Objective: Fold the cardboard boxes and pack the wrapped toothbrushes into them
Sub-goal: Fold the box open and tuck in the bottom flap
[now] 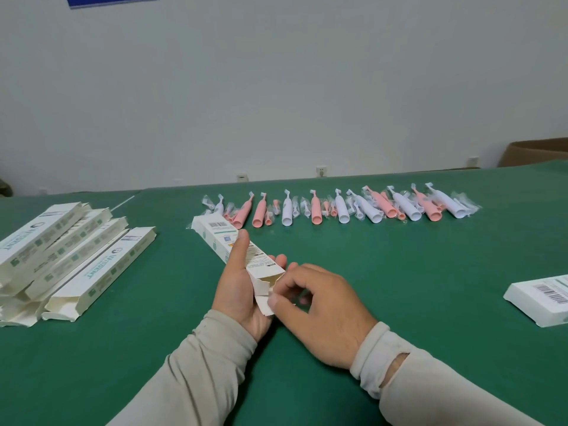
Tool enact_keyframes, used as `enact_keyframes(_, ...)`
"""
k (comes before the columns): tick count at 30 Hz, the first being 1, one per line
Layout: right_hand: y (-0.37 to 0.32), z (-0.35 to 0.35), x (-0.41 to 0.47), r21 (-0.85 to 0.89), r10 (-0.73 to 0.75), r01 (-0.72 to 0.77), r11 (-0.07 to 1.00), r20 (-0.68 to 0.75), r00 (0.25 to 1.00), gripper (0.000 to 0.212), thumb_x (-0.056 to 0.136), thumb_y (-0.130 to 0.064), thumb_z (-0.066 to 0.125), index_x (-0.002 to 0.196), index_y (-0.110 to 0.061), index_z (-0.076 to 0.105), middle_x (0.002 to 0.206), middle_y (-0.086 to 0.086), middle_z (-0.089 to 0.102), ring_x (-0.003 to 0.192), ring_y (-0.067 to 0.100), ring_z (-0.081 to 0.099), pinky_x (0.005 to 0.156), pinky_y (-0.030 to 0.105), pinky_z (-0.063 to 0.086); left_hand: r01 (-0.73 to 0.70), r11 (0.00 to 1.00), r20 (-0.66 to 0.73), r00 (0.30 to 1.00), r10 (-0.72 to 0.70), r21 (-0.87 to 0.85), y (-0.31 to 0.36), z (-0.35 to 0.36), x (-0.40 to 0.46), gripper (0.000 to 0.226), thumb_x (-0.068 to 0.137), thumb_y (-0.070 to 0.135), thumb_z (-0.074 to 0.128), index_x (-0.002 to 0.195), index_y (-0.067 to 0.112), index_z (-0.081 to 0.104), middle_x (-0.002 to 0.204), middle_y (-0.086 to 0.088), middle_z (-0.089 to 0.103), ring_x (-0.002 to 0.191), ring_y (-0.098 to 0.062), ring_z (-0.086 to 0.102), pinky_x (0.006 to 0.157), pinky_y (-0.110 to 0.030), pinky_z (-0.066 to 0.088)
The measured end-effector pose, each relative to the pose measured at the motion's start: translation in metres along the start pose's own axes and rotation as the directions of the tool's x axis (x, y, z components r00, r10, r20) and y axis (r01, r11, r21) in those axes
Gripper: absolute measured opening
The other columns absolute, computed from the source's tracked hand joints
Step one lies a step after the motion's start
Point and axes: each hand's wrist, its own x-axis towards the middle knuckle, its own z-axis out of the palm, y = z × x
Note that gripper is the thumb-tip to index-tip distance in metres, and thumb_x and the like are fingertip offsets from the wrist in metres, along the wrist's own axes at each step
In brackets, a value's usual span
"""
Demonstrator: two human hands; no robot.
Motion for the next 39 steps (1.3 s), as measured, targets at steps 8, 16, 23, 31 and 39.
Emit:
enact_keyframes(8, -0.006, -0.008, 0.001, -0.224, -0.158, 0.173, 0.959, 0.083, 0.984, 0.025, 0.085, -0.031, 0.069, 0.108, -0.03, 0.059, 0.101, -0.021, 0.055, 0.098, 0.007, 0.052, 0.091, 0.031, 0.046, -0.022, 0.999, -0.031, 0.999, 0.022, -0.027, 0.005, -0.002, 0.003, 0.067, 0.084, 0.062, 0.064, 0.121, 0.009, 0.051, 0.074, -0.012, 0.061, 0.059, -0.025, 0.066, 0.055, -0.037, 0.059)
enact_keyframes(16, -0.006, -0.013, 0.002, -0.163, -0.207, 0.193, 0.968, -0.076, 0.975, 0.008, 0.085, -0.017, 0.074, 0.09, -0.022, 0.07, 0.095, -0.016, 0.058, 0.086, 0.002, 0.059, 0.08, 0.028, 0.051, -0.086, 0.996, -0.049, 0.995, 0.085, -0.023, 0.003, 0.002, 0.002, 0.071, 0.088, 0.057, 0.062, 0.146, 0.021, 0.041, 0.096, -0.01, 0.05, 0.086, -0.021, 0.058, 0.063, -0.036, 0.058)
enact_keyframes(23, -0.002, -0.01, 0.002, -0.146, -0.226, 0.211, 0.966, -0.094, 0.969, 0.009, 0.087, -0.013, 0.074, 0.09, -0.021, 0.075, 0.093, -0.014, 0.06, 0.091, -0.022, 0.051, 0.083, 0.014, 0.046, -0.045, 0.998, 0.007, 0.999, 0.045, -0.034, -0.001, 0.0, 0.005, 0.071, 0.088, 0.056, 0.062, 0.145, 0.018, 0.044, 0.117, -0.015, 0.039, 0.099, -0.025, 0.054, 0.107, -0.044, 0.045)
enact_keyframes(31, -0.007, -0.019, 0.001, -0.192, -0.212, 0.208, 0.959, -0.002, 0.977, 0.007, 0.089, -0.019, 0.072, 0.093, -0.024, 0.075, 0.092, -0.013, 0.055, 0.088, 0.009, 0.06, 0.08, 0.038, 0.052, 0.013, 1.0, 0.125, 0.992, -0.01, -0.025, -0.003, -0.001, 0.005, 0.063, 0.092, 0.056, 0.056, 0.142, 0.019, 0.046, 0.11, -0.02, 0.049, 0.102, -0.031, 0.049, 0.11, -0.045, 0.037)
enact_keyframes(39, -0.007, -0.02, 0.003, -0.235, -0.196, 0.183, 0.955, -0.033, 0.98, 0.003, 0.088, -0.027, 0.071, 0.088, -0.026, 0.068, 0.087, -0.012, 0.056, 0.077, 0.011, 0.057, 0.074, 0.039, 0.051, 0.038, 0.995, 0.17, 0.984, -0.054, 0.096, -0.004, 0.002, -0.002, 0.06, 0.095, 0.057, 0.053, 0.134, 0.011, 0.05, 0.097, -0.02, 0.069, 0.087, -0.033, 0.07, 0.08, -0.048, 0.06)
